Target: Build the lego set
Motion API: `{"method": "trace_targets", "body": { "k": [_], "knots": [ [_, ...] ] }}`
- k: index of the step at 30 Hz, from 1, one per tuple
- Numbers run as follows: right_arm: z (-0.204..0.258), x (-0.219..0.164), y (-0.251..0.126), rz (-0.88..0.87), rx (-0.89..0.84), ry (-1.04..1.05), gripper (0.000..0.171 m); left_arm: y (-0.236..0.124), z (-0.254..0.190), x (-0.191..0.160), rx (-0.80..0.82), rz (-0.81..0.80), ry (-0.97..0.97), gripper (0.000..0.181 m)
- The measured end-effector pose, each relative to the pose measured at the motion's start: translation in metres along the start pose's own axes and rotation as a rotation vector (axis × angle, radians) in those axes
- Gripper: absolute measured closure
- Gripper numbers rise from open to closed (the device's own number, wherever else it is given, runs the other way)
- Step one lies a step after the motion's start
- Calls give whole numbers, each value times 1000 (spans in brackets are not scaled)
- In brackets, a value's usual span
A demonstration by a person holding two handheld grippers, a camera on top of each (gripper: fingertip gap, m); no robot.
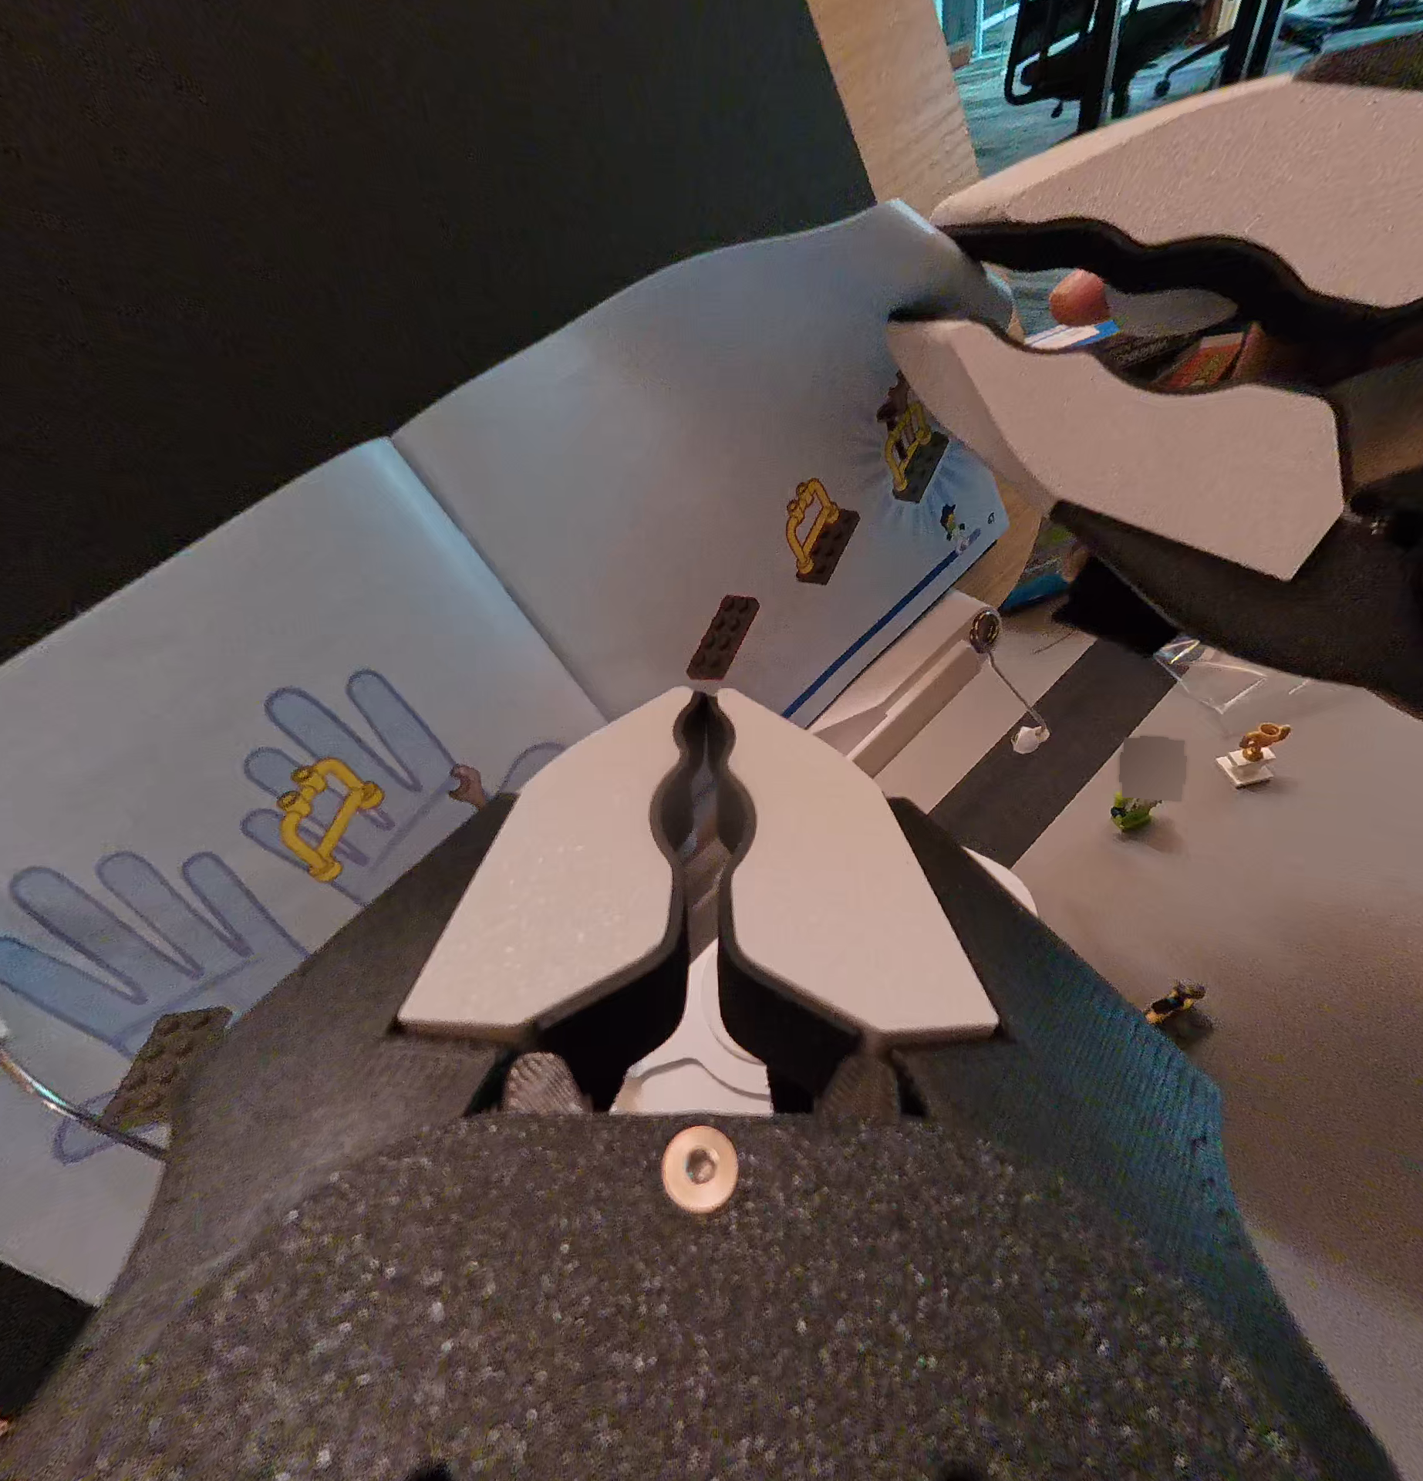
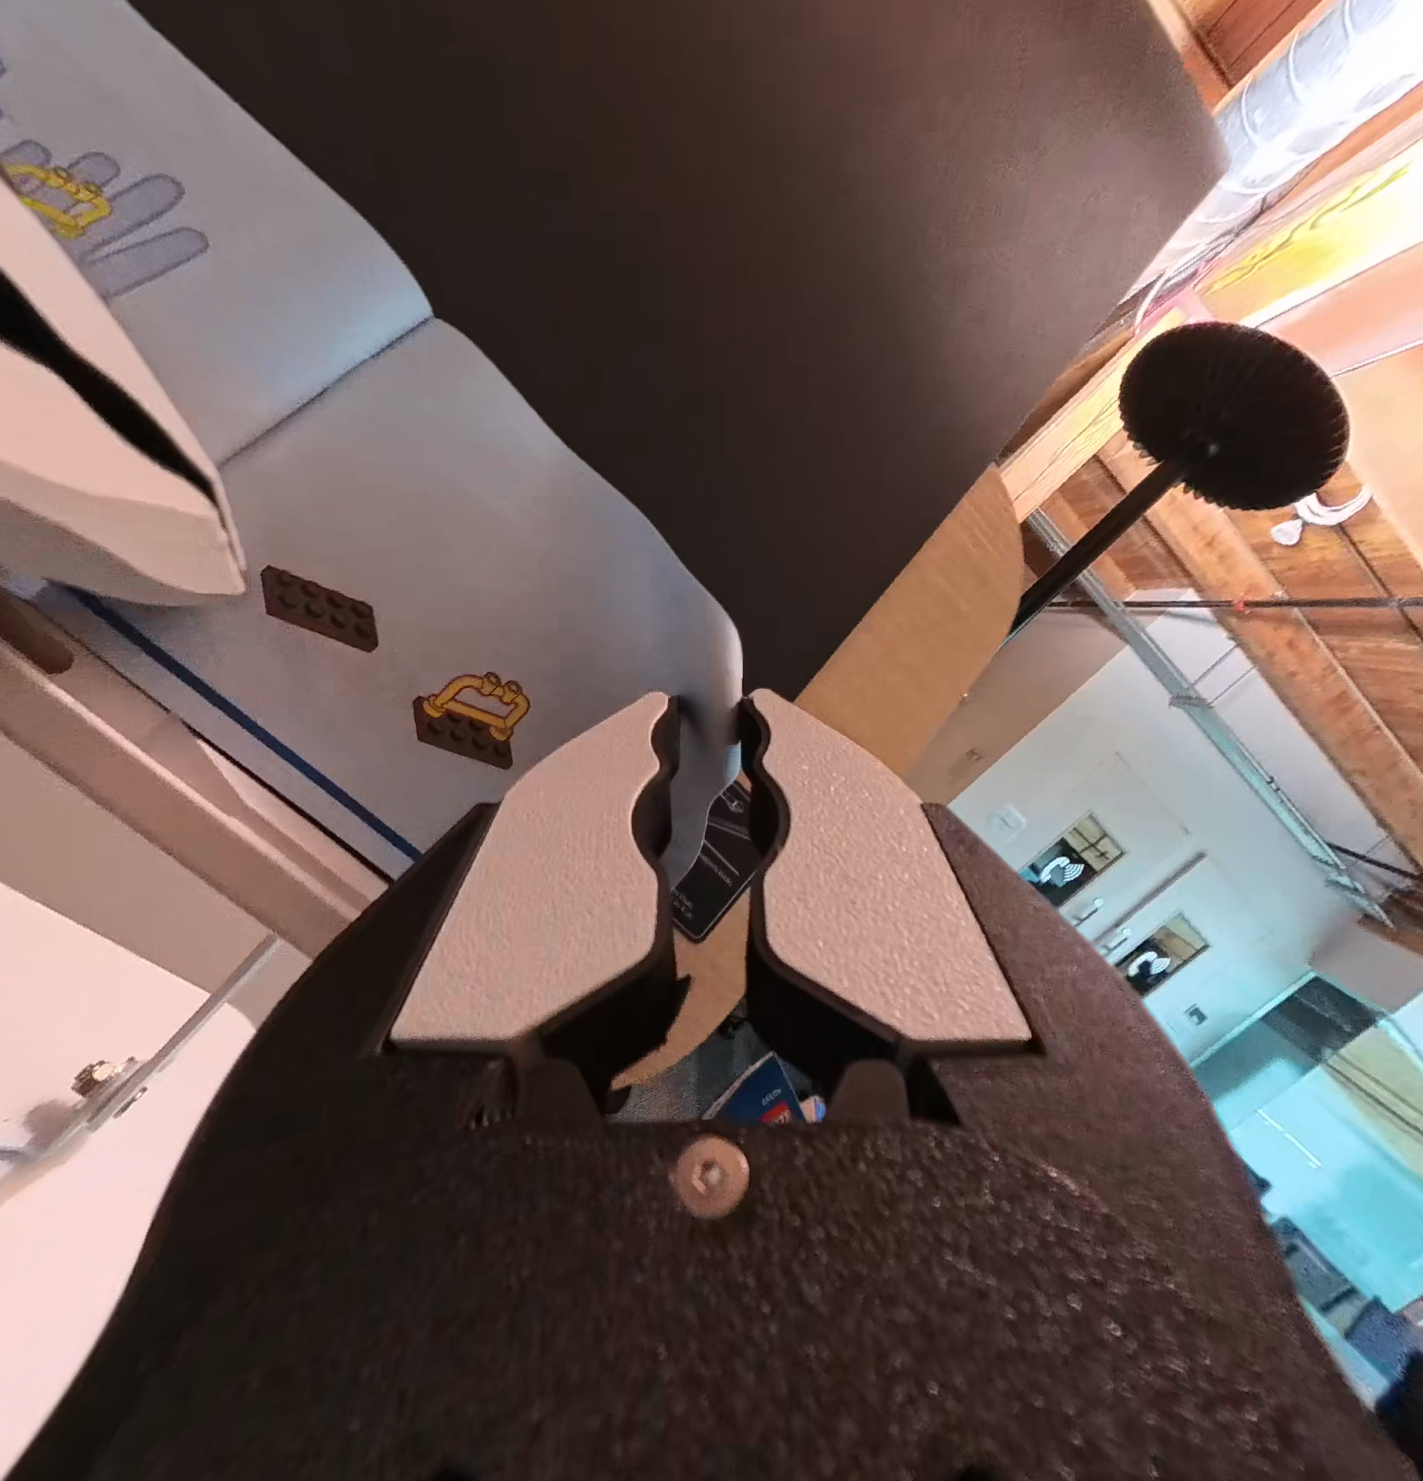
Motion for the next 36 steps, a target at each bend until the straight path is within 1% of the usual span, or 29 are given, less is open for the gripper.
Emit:
{"method": "trace_targets", "body": {
  "k": [5,9,12,14,21,29,33,36],
  "knots": [
    [3,-2,-5,-43,-26,-97,159,1,-1,9,-3,-27,5,181],
    [3,-5,-5,-48,-14,-94,163,4,-4,31,-37,-123,68,180],
    [1,-4,-7,-61,-10,-88,165,12,-7,47,-51,-122,123,177],
    [1,-4,-9,-68,-11,-109,165,21,-7,53,-48,-89,131,178],
    [7,-5,-15,-91,22,-159,165,35,-3,59,-22,-20,79,181],
    [9,-5,-20,-116,16,-187,163,36,-2,60,-32,-9,40,181],
    [5,-4,-16,-90,53,-144,154,35,-6,58,-39,-15,47,181],
    [-1,-5,-7,-50,84,-91,152,31,-10,58,-44,-24,51,181]
  ]
}}
Point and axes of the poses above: each gripper's, where its closed fingertips meet, y out along the fingers, x out of its top, z = x × y across the jaws, the point moved 8 cm from there along -y, back along the fingers, and after that the axes turned 5 degrees about y, right-handed, at the moved point
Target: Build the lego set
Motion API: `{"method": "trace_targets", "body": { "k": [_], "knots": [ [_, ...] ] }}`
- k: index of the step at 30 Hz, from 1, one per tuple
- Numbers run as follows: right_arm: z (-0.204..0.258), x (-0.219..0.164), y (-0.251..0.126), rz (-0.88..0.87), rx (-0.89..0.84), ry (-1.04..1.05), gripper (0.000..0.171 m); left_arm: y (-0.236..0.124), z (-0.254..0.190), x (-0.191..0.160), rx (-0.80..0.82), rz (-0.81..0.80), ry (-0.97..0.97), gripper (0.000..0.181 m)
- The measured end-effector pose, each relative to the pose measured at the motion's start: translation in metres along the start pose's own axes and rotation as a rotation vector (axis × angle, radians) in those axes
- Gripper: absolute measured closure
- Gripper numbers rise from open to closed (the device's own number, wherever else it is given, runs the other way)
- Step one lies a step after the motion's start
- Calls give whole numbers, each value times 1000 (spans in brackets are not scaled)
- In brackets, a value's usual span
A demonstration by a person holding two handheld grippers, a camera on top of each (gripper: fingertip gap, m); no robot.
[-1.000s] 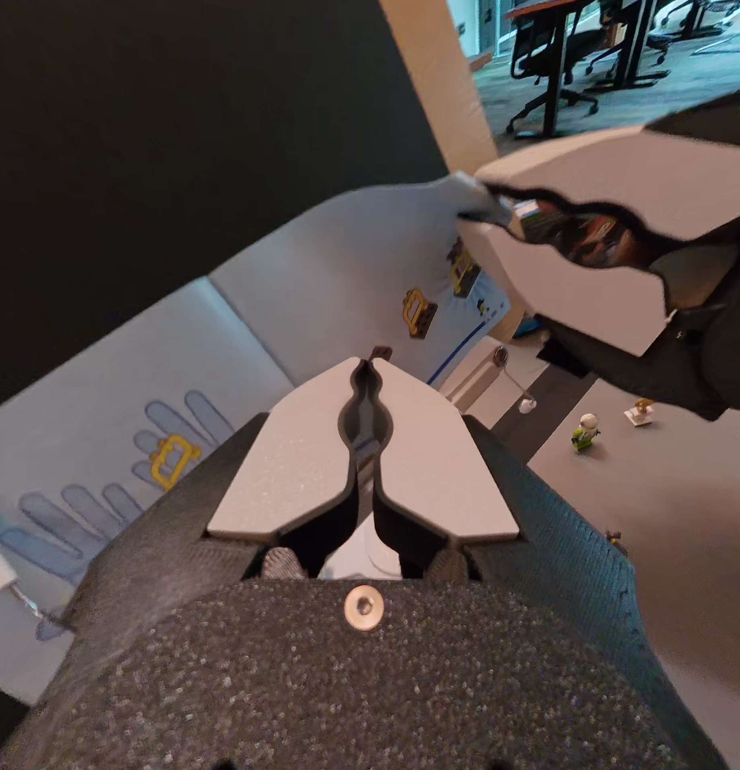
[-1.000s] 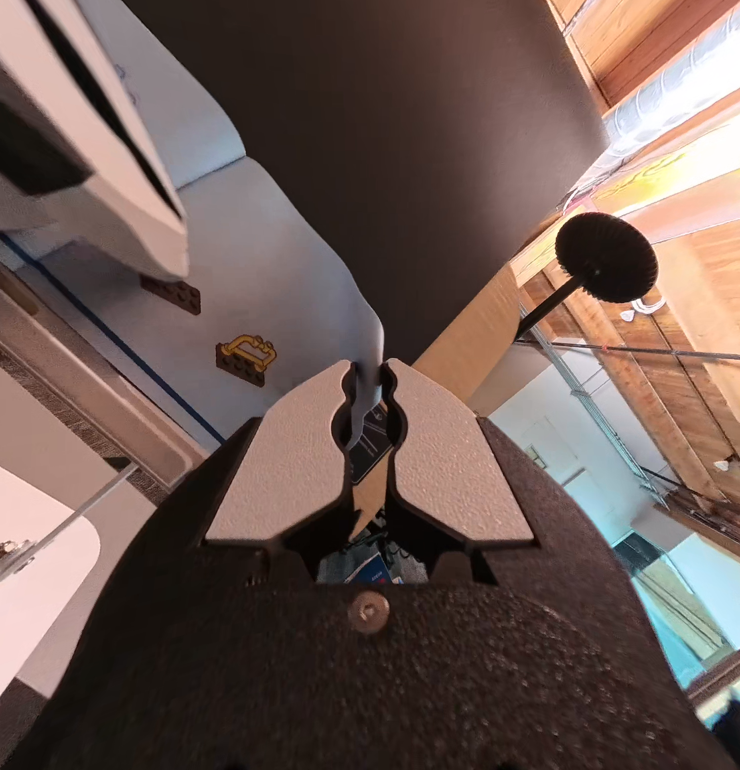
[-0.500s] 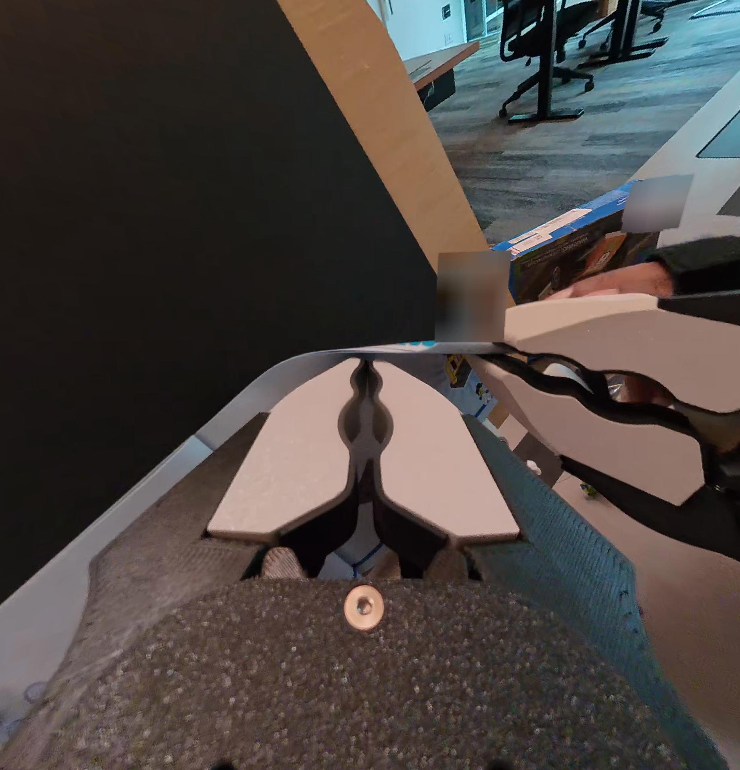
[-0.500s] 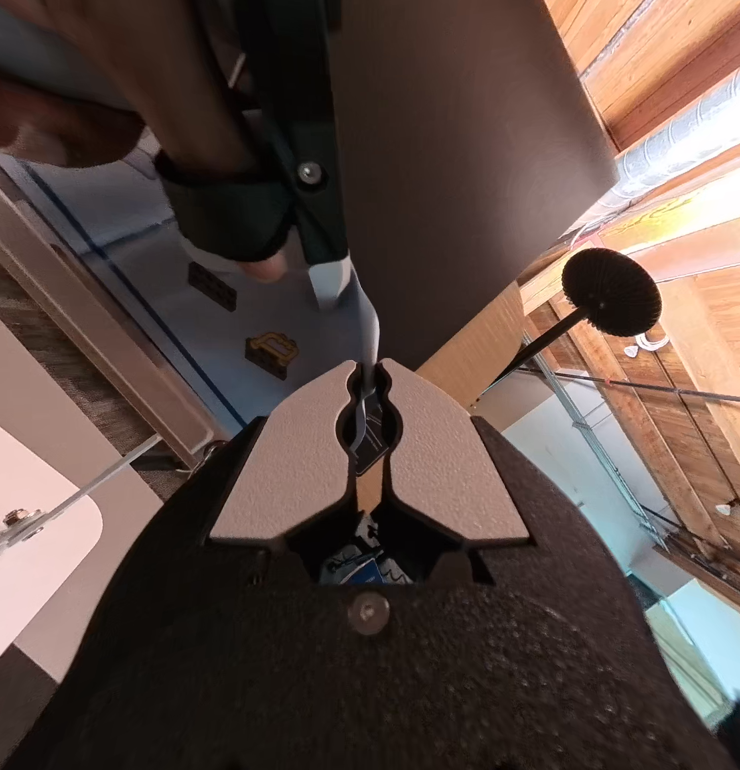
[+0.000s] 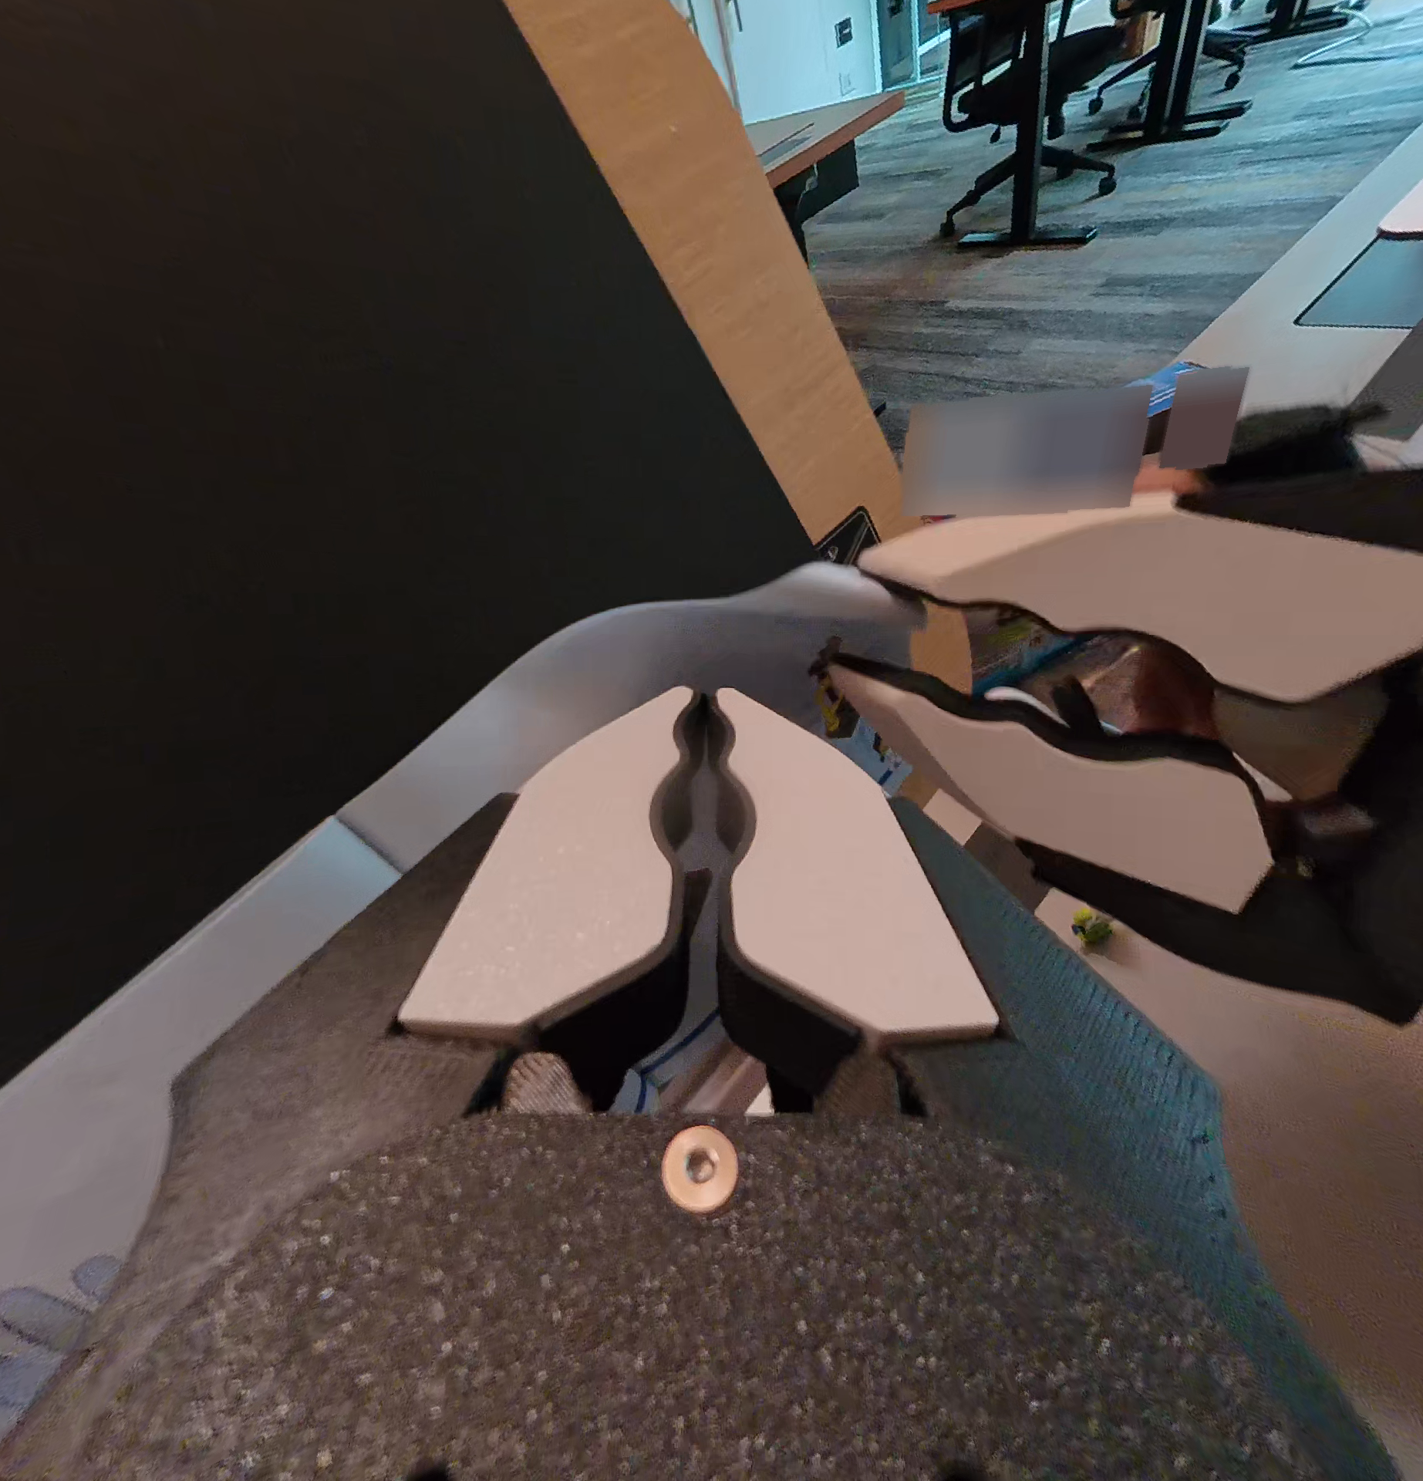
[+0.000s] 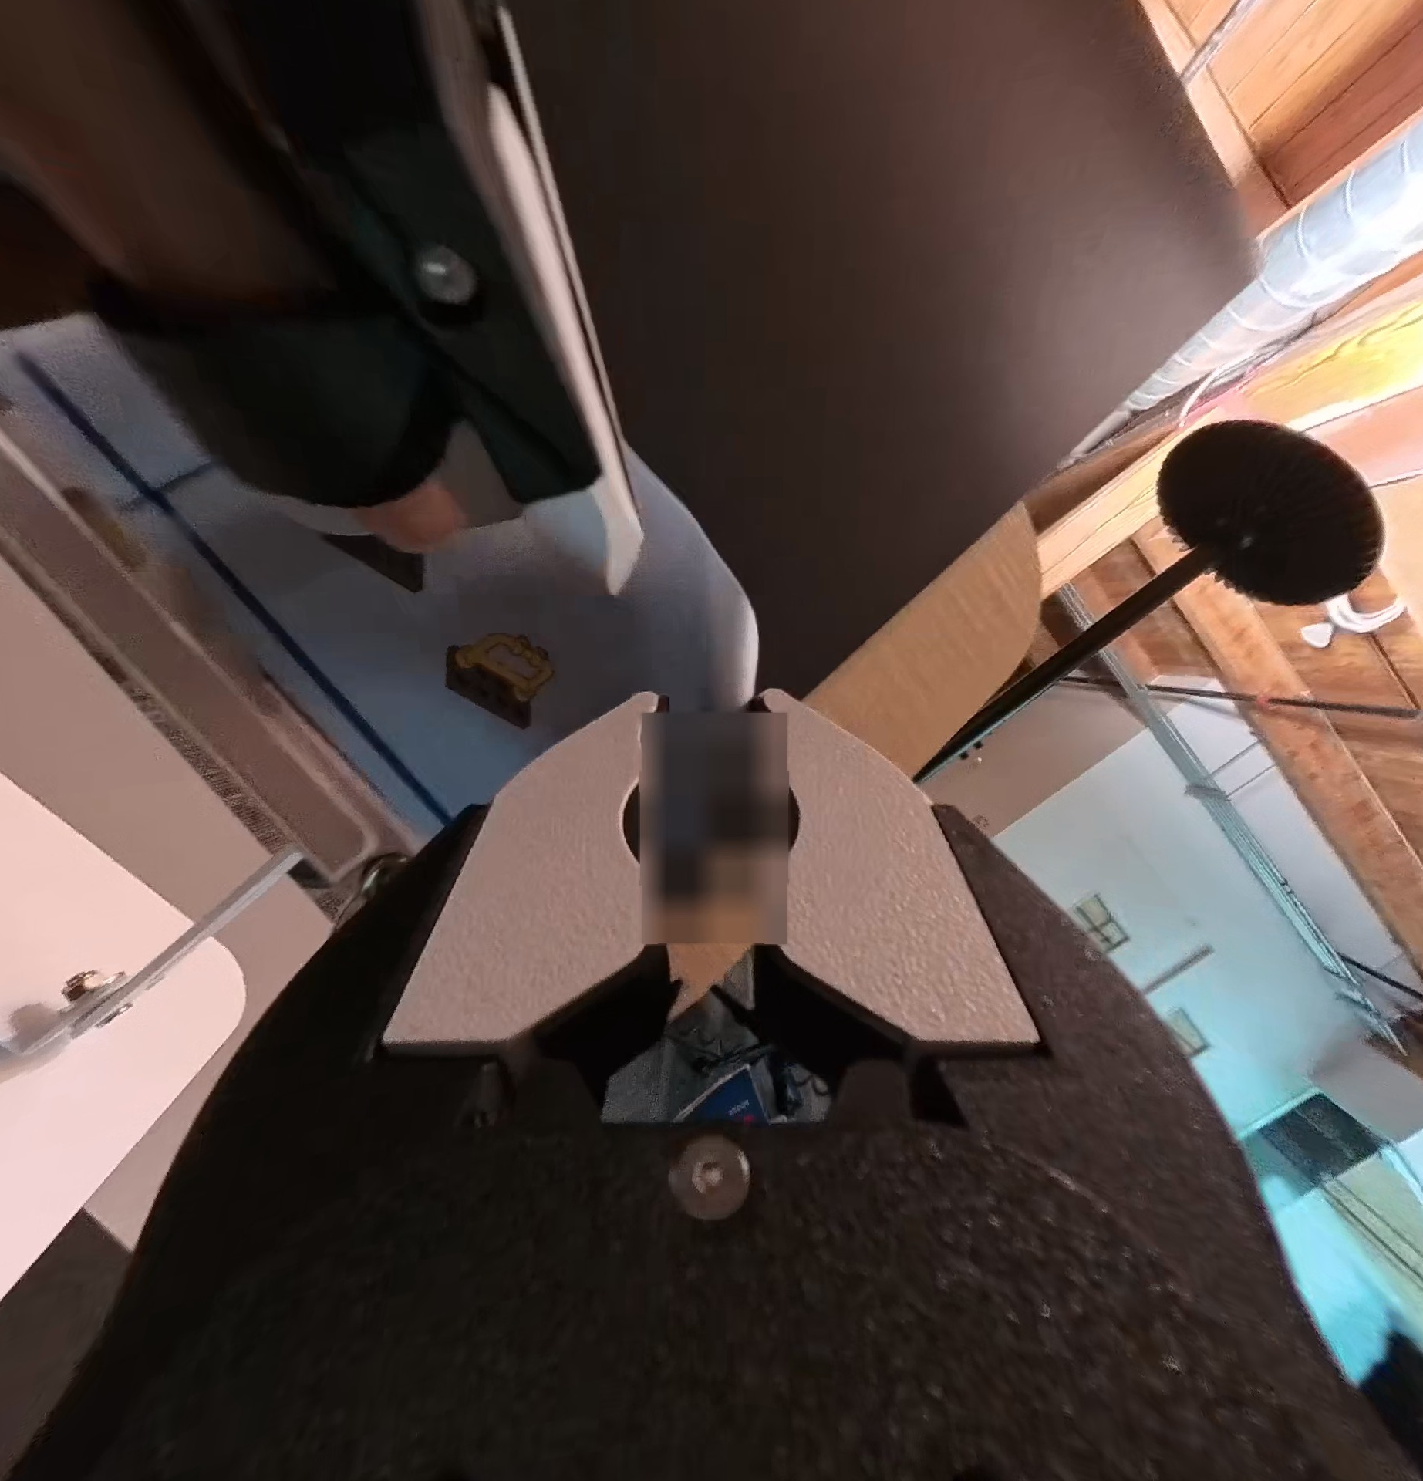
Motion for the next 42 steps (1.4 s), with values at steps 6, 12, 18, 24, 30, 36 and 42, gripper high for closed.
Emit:
{"method": "trace_targets", "body": {
  "k": [6,12,18,24,30,36,42],
  "knots": [
    [-11,6,11,23,22,-33,159,-14,0,-7,58,49,71,181],
    [-12,1,14,59,40,-68,154,-34,17,-25,93,137,82,177],
    [-12,10,11,52,6,-114,163,-30,23,-28,99,175,79,177],
    [-4,14,-5,-3,-23,-234,161,-27,21,-28,97,177,73,178],
    [4,11,-7,0,-3,-278,163,-27,21,-29,96,177,71,178],
    [3,19,-9,-16,52,-155,169,-30,19,-29,84,164,63,178],
    [1,30,-14,-12,137,1,171,-37,12,-25,43,120,42,174]
  ]
}}
Point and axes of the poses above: each gripper's, where its closed fingertips meet, y out along the fingers, x out of its top, z = x × y across the jaws, the point moved 8 cm from there along -y, back along the fingers, and after that the axes turned 5 degrees about y, right-handed, at the moved point
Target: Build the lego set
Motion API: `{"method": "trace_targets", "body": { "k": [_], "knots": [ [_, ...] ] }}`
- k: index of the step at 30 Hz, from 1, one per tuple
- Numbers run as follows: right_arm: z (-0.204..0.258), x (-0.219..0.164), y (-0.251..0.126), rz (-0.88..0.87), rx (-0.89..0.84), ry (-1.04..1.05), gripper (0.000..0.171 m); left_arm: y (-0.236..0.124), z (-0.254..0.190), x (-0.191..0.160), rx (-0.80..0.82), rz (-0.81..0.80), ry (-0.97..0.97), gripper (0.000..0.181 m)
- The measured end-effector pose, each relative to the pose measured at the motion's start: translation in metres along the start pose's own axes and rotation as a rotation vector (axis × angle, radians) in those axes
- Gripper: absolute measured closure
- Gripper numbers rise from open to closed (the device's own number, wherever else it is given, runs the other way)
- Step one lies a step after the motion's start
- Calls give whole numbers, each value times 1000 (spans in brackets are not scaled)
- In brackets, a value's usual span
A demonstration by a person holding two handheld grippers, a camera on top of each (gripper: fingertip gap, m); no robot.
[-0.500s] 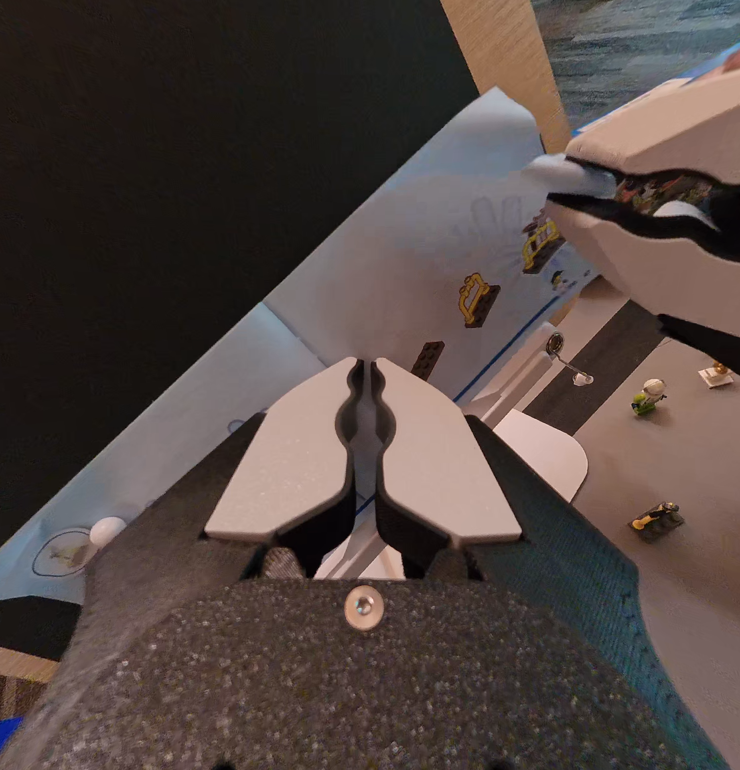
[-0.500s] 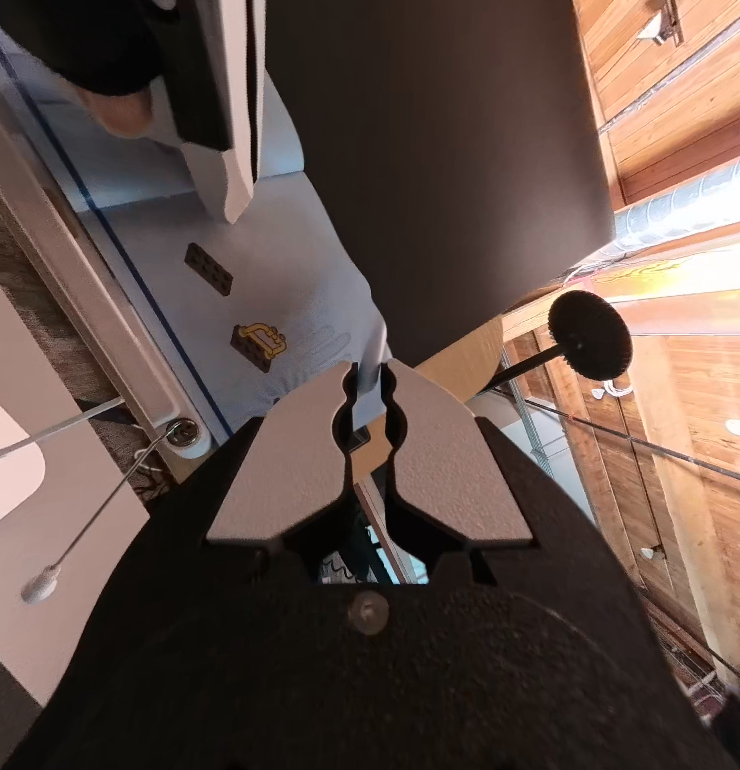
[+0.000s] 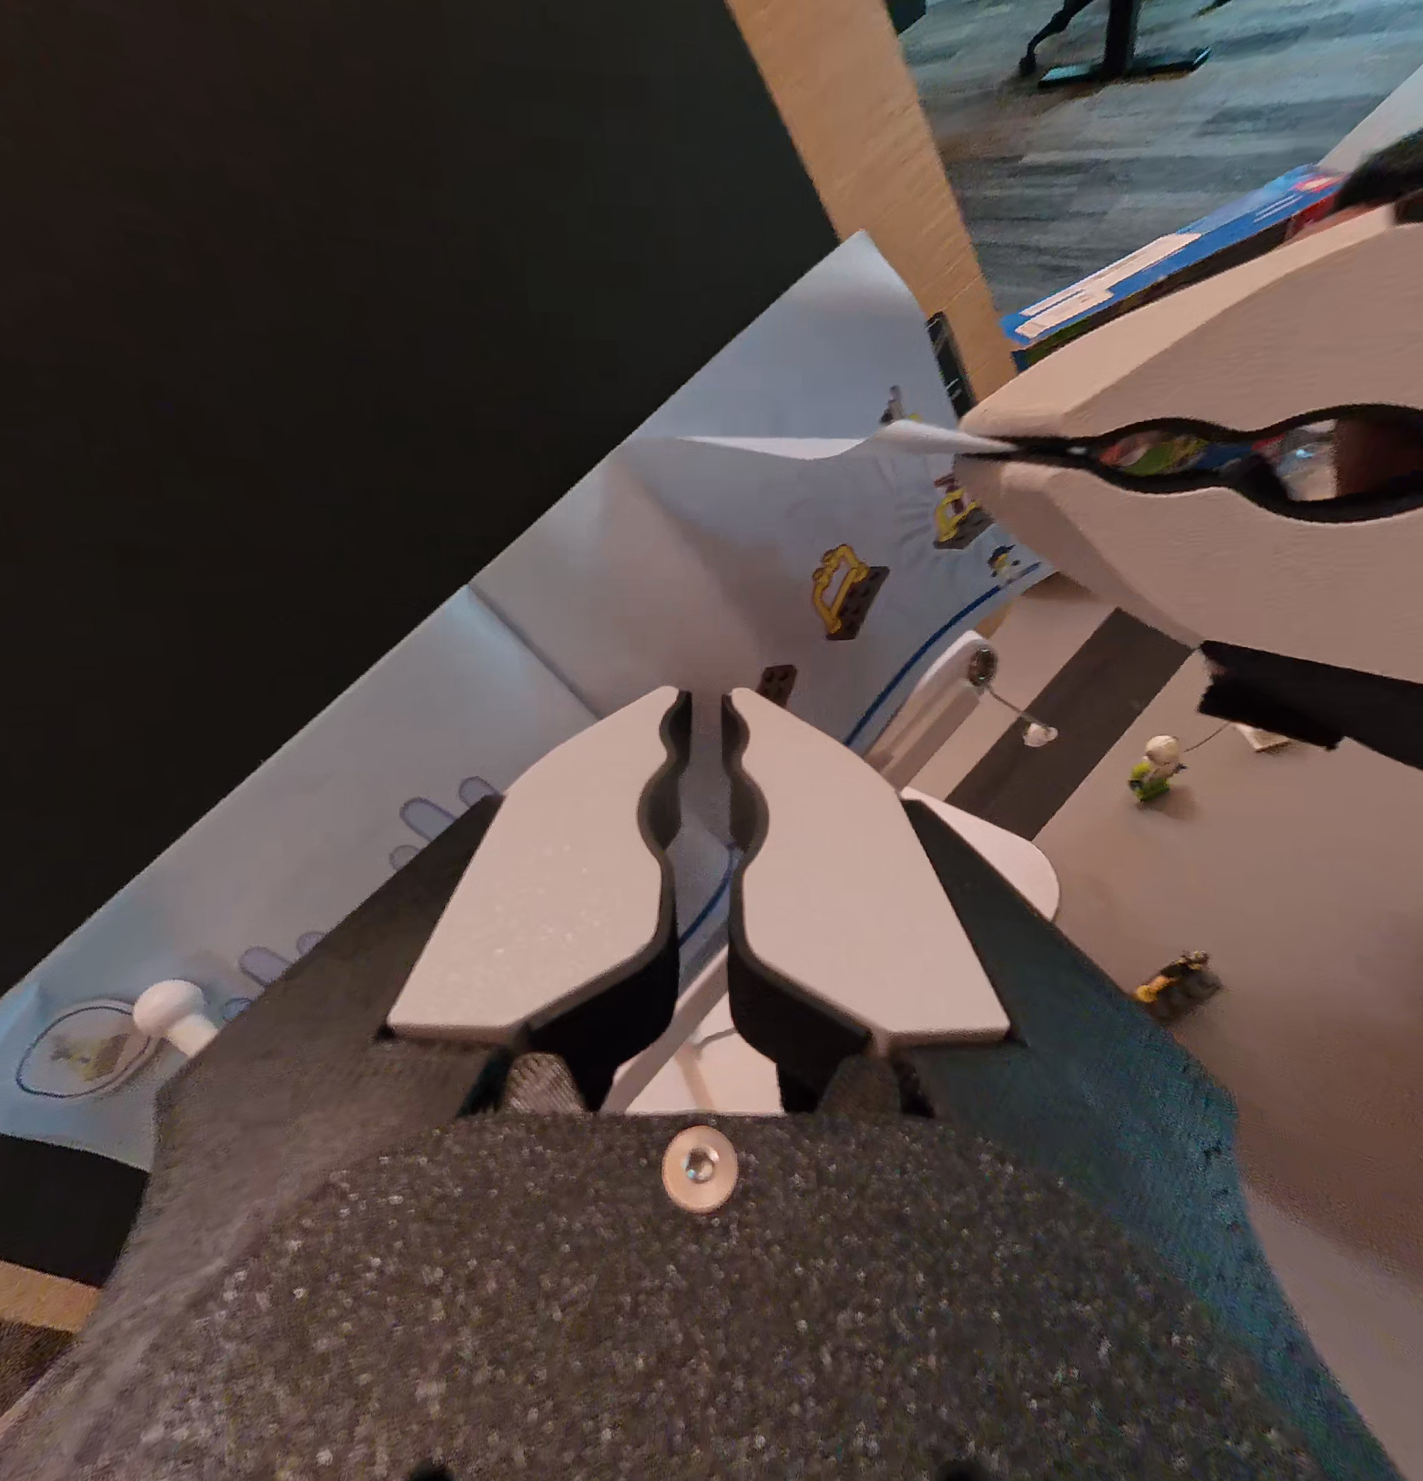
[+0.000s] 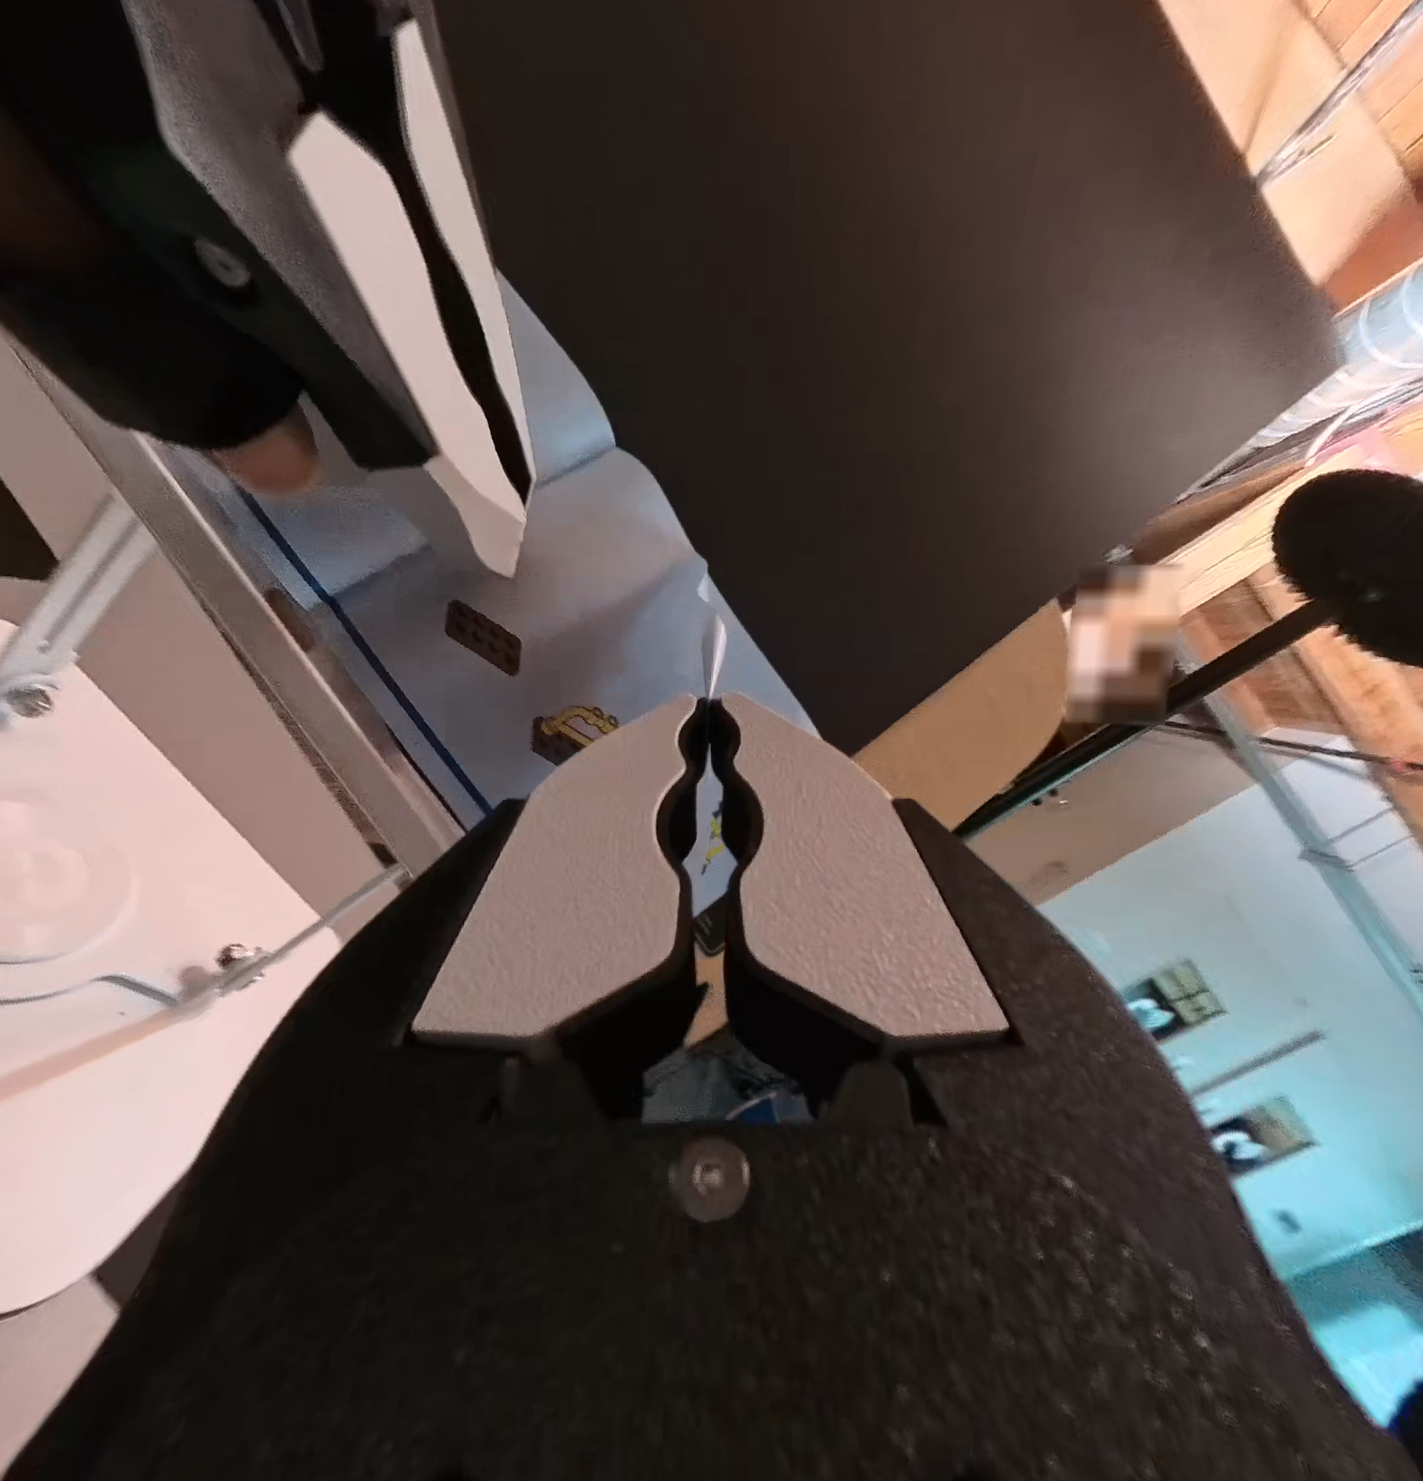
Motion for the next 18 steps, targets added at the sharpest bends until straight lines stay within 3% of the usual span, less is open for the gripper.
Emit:
{"method": "trace_targets", "body": {
  "k": [8,15,18],
  "knots": [
    [4,16,-4,-21,258,260,171,-26,-14,9,-212,-164,-230,164],
    [10,18,-7,-41,285,212,171,-28,0,7,-347,-215,-508,157],
    [17,21,-7,-41,281,169,171,-20,1,6,-412,-217,-602,163]
  ]
}}
Point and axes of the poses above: each gripper's, where its closed fingertips meet, y out along the fingers, x out of its top, z = x × y across the jaws, the point moved 8 cm from there along -y, back along the fingers, and after that the axes turned 5 degrees about y, right-handed, at the moved point
